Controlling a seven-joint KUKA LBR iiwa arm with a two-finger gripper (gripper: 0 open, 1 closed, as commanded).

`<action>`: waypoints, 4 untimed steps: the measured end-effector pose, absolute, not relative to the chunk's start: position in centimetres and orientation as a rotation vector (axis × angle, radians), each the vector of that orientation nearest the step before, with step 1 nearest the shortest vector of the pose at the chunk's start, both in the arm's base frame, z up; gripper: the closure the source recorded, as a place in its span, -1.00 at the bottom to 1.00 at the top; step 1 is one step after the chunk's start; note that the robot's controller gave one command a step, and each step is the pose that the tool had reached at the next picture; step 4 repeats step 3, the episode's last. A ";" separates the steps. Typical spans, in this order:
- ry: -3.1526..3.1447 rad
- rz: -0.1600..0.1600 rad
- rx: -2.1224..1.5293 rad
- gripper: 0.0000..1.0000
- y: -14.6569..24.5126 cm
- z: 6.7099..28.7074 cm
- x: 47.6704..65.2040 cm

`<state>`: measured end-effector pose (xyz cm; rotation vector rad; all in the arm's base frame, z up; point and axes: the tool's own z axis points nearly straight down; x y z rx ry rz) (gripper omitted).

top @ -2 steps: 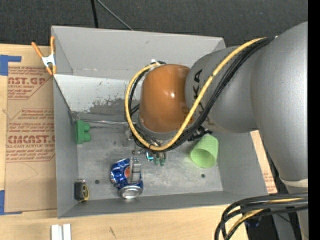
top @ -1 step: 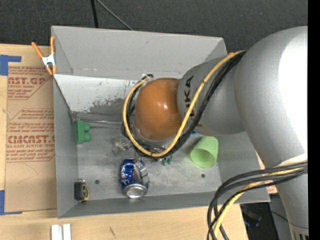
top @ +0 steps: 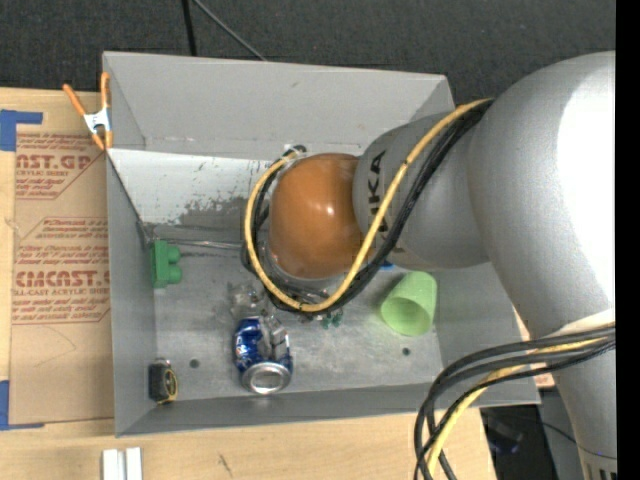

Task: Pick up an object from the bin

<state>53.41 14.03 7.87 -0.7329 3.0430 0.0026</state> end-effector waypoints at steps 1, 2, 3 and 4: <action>2.579 -0.007 -1.790 1.00 18.0 7.5 53.2; 2.572 -0.004 -1.788 1.00 14.6 18.4 54.2; 2.556 -0.002 -1.808 1.00 16.2 26.3 53.1; 2.556 -0.002 -1.808 1.00 16.2 26.3 53.1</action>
Offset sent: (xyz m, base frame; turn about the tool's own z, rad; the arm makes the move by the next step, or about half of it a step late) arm -0.0047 0.0389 -0.0087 -0.7427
